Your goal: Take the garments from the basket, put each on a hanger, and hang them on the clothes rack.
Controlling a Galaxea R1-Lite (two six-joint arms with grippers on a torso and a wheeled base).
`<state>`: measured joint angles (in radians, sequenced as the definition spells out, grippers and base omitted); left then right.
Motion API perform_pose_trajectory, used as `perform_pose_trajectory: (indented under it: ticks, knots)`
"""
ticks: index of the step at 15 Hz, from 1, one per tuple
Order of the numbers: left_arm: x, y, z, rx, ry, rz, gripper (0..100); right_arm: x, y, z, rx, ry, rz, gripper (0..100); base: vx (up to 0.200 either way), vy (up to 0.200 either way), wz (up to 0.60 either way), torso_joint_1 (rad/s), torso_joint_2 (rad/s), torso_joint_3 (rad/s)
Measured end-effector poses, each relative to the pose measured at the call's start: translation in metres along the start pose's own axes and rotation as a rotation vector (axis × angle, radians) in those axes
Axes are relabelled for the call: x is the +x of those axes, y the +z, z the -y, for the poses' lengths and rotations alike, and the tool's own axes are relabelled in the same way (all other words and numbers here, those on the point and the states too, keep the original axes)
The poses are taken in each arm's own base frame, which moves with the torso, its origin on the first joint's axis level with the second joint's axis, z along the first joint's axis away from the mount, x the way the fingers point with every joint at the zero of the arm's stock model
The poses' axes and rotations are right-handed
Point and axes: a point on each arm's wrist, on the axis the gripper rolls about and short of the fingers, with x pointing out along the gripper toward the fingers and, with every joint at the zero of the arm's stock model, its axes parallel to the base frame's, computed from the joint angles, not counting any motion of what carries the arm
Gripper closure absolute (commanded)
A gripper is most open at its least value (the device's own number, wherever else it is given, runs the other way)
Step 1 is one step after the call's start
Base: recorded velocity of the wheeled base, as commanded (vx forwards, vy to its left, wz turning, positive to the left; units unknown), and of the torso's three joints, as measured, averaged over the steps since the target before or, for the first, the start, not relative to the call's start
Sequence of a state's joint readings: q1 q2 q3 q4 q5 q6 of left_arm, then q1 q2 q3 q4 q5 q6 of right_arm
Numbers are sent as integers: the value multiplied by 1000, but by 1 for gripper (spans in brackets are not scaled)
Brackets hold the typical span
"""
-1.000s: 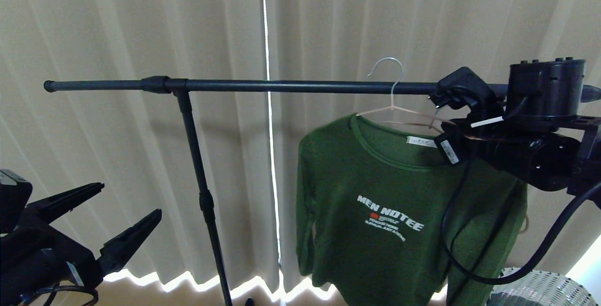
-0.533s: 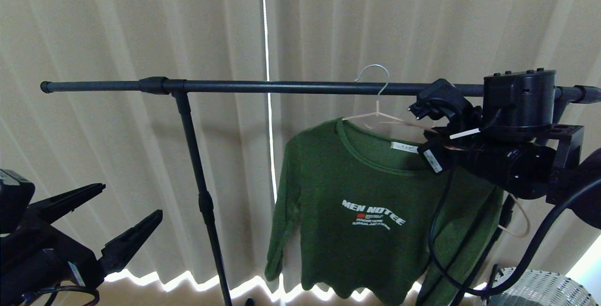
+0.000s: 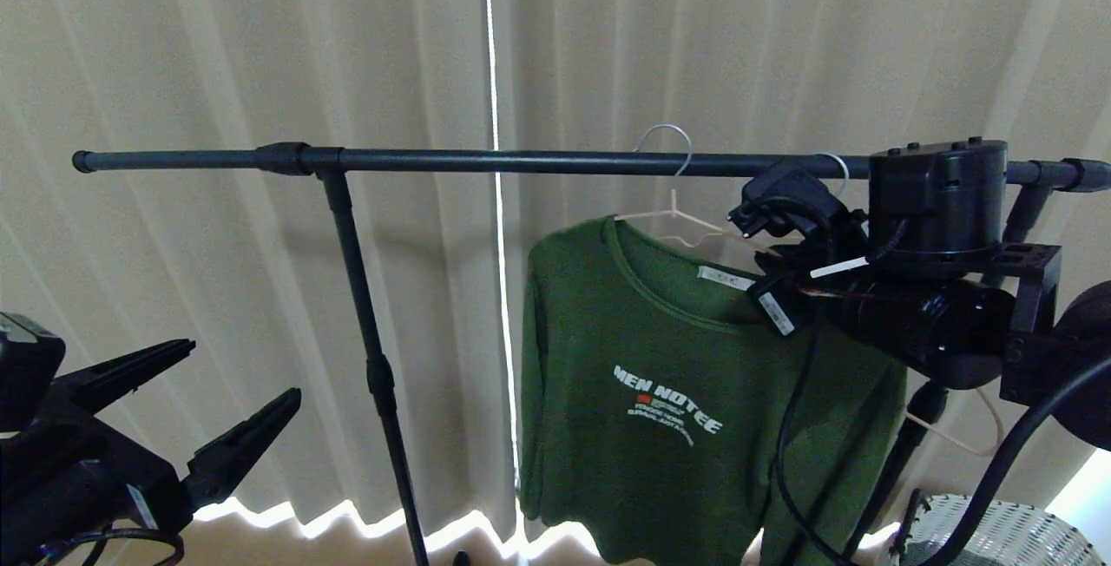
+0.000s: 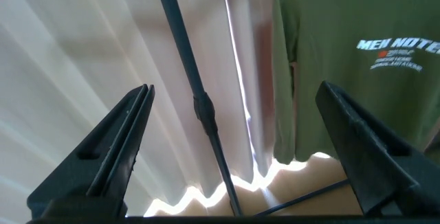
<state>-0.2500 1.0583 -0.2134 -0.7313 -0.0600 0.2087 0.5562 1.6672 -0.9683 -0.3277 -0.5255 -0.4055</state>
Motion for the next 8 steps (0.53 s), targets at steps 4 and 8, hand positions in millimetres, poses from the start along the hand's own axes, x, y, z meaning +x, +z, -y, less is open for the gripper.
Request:
perform_pose_trajectory:
  ticks: [4, 8]
  knots:
    - [0, 0, 0, 0, 0, 0, 0, -3, -1, -7, -12, 24, 3, 100, 0, 0, 0, 0, 0, 0]
    - [0, 0, 0, 0, 0, -1, 0, -4, 0, -8, -12, 38, 12, 100, 0, 0, 0, 0, 0, 0]
